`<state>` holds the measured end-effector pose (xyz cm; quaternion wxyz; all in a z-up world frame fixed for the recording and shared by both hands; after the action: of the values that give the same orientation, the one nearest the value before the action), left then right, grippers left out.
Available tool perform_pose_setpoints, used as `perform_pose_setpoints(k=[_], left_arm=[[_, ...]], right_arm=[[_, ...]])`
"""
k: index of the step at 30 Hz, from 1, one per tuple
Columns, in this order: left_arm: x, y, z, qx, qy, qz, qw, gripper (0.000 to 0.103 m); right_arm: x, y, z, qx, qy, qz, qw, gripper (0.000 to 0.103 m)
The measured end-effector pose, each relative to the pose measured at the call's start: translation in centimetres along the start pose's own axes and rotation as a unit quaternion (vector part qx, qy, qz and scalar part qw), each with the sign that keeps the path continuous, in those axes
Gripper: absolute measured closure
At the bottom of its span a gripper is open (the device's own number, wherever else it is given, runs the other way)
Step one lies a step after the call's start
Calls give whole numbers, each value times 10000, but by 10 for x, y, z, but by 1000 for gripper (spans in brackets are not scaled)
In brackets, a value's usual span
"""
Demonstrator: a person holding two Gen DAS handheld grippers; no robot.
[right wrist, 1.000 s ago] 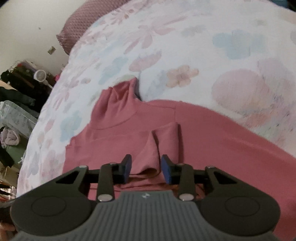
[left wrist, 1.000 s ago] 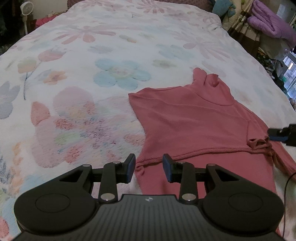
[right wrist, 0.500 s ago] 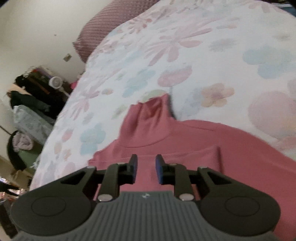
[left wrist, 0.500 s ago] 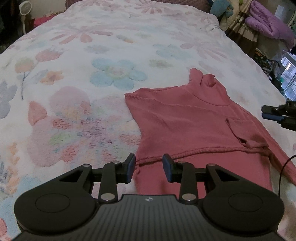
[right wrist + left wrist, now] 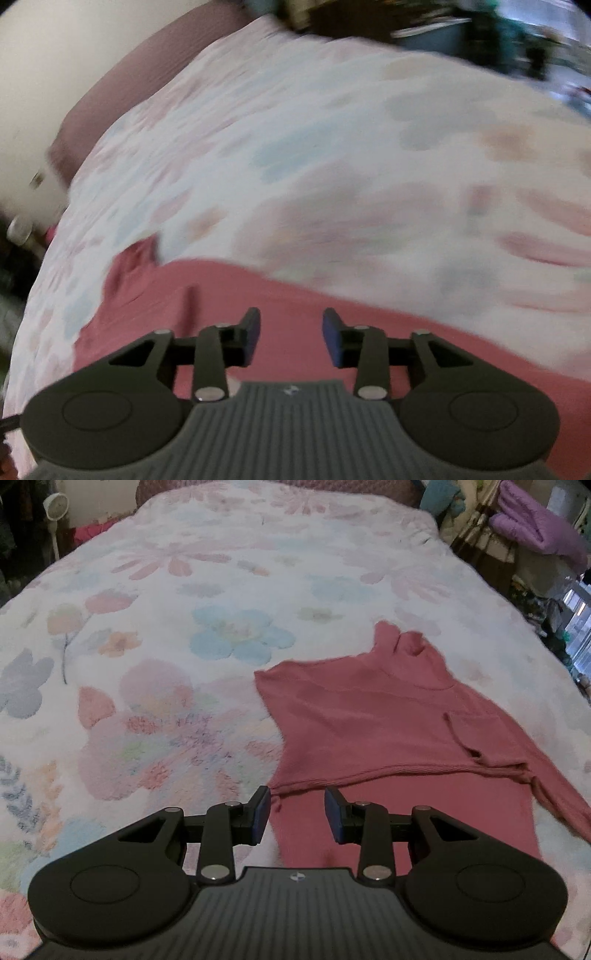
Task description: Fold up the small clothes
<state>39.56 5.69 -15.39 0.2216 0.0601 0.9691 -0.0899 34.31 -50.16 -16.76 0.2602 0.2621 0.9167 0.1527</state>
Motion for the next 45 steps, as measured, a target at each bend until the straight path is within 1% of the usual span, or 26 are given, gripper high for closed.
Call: perform_pose_setpoints(k=[1, 3, 6, 9, 13, 15, 16, 18, 19, 21, 23, 25, 27, 29, 30, 31, 32, 33, 34, 35, 37, 40, 42, 45], left_arm=[[1, -3, -6, -7, -63, 32, 10000, 62], [3, -11, -19, -53, -191, 109, 9997, 62], [11, -22, -36, -152, -358, 200, 9990, 57], [21, -31, -47, -225, -420, 300, 9984, 56], [34, -41, -53, -203, -350, 379, 9985, 56], [39, -45, -55, -164, -318, 350, 9987, 56], [41, -46, -57, -146, -311, 323, 9989, 56], [44, -49, -63, -122, -328, 315, 9989, 56], [46, -50, -66, -115, -354, 337, 9987, 55], [48, -52, -71, -125, -393, 385, 9984, 54], [50, -52, -72, -155, -382, 385, 9984, 53], [52, -52, -73, -192, -371, 369, 9984, 53], [55, -51, -74, -180, -368, 341, 9986, 53], [59, -50, -77, -108, -377, 298, 9988, 53], [61, -48, -78, -72, -386, 280, 9988, 53], [62, -46, -79, -54, -388, 256, 9989, 53], [63, -44, -80, -66, -387, 225, 9990, 53], [64, -42, -82, -80, -394, 204, 9990, 53], [65, -39, -82, -88, -407, 180, 9990, 53], [65, -36, -83, -85, -413, 146, 9990, 53], [65, -34, -83, -31, -411, 117, 9991, 53], [61, -30, -83, 37, -446, 128, 9989, 53], [57, -28, -84, 36, -471, 112, 9988, 53], [50, -26, -85, 49, -521, 126, 9985, 53]], right_arm=[[2, -20, -15, 133, -91, 114, 9998, 66], [7, -63, -47, 544, -314, 359, 9974, 66], [21, -111, -89, 870, -562, 692, 9922, 65], [42, -149, -123, 1131, -712, 940, 9866, 63], [73, -195, -154, 1209, -781, 1415, 9794, 62], [84, -215, -157, 1187, -784, 1681, 9754, 62], [90, -223, -158, 1122, -774, 1815, 9739, 62], [101, -225, -161, 984, -766, 1883, 9742, 61], [105, -222, -163, 976, -794, 1809, 9754, 59], [111, -208, -165, 1137, -825, 1334, 9810, 45], [116, -193, -160, 1485, -698, 634, 9844, 41], [121, -186, -148, 1925, -475, -17, 9802, 41], [126, -187, -135, 2212, -323, -435, 9737, 42], [128, -199, -124, 2376, -174, -486, 9700, 43], [127, -205, -121, 2384, -164, -456, 9699, 47], [126, -209, -119, 2339, -183, -424, 9712, 51], [124, -210, -119, 2285, -207, -412, 9724, 61], [122, -209, -120, 2230, -229, -432, 9736, 77], [119, -207, -122, 2173, -252, -479, 9746, 88], [119, -204, -126, 2096, -263, -498, 9762, 103], [112, -197, -136, 1849, -326, -434, 9813, 103], [90, -177, -161, 1286, -562, -304, 9896, 103], [66, -159, -182, 778, -728, -120, 9942, 103], [18, -132, -209, 218, -951, 177, 9951, 103]])
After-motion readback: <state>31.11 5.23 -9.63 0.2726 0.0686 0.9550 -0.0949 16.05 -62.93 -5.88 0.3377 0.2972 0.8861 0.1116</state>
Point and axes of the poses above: each gripper's, at about its wrist camera, not at the fingertips, and z roughly the way its jaws point, y to its left, x to its underside, the point moved 9 cm from there along z, roughly the way its jaws point, and after that the axes turned 10 degrees about y, right-handed, at the moved point
